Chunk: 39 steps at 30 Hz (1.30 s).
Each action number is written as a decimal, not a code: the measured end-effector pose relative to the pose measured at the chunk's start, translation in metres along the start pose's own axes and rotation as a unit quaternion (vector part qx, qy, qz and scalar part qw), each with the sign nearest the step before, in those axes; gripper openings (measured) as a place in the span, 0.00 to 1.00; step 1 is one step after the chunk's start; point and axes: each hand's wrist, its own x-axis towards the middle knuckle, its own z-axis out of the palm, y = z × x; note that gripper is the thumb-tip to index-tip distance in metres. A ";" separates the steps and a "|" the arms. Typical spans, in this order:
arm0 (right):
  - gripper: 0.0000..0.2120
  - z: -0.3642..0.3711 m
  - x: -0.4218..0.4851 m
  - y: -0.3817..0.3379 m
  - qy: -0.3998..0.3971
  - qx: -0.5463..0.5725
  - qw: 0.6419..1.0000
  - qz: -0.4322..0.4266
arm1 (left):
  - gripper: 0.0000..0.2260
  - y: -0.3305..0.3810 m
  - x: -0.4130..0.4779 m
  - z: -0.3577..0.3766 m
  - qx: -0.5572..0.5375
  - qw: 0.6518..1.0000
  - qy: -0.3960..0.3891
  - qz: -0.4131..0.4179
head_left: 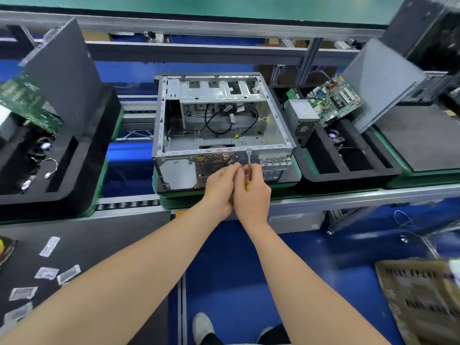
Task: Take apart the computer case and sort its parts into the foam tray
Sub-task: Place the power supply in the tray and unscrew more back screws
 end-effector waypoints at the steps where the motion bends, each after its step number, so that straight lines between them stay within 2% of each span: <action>1: 0.04 -0.007 0.005 0.005 0.012 0.009 1.000 0.014 | 0.08 -0.004 0.000 0.011 -0.007 1.000 -0.005 -0.010; 6: 0.03 -0.051 0.034 0.038 0.077 0.030 0.995 0.054 | 0.10 -0.029 0.005 0.074 -0.017 0.996 -0.053 -0.068; 9: 0.02 -0.079 0.058 0.061 0.099 0.022 0.993 0.067 | 0.10 -0.049 0.020 0.112 -0.018 0.993 -0.055 -0.101; 16: 0.02 -0.144 0.122 0.127 0.082 0.000 0.990 0.113 | 0.10 -0.097 0.072 0.203 -0.019 0.989 -0.034 -0.141; 20: 0.03 -0.169 0.168 0.166 0.032 -0.028 0.989 0.145 | 0.08 -0.116 0.112 0.245 0.061 0.992 0.031 -0.105; 25: 0.05 -0.180 0.214 0.205 -0.050 -0.057 0.982 0.171 | 0.08 -0.132 0.156 0.264 0.125 0.985 0.115 -0.044; 31: 0.06 -0.177 0.244 0.224 -0.088 -0.071 0.972 0.204 | 0.05 -0.134 0.177 0.270 0.193 0.971 0.141 -0.010; 35: 0.04 -0.180 0.250 0.220 -0.087 -0.020 0.963 0.256 | 0.04 -0.133 0.177 0.278 0.237 0.959 0.153 0.008; 39: 0.05 -0.185 0.258 0.200 -0.110 0.089 0.949 0.283 | 0.07 -0.117 0.169 0.296 0.298 0.941 0.147 0.068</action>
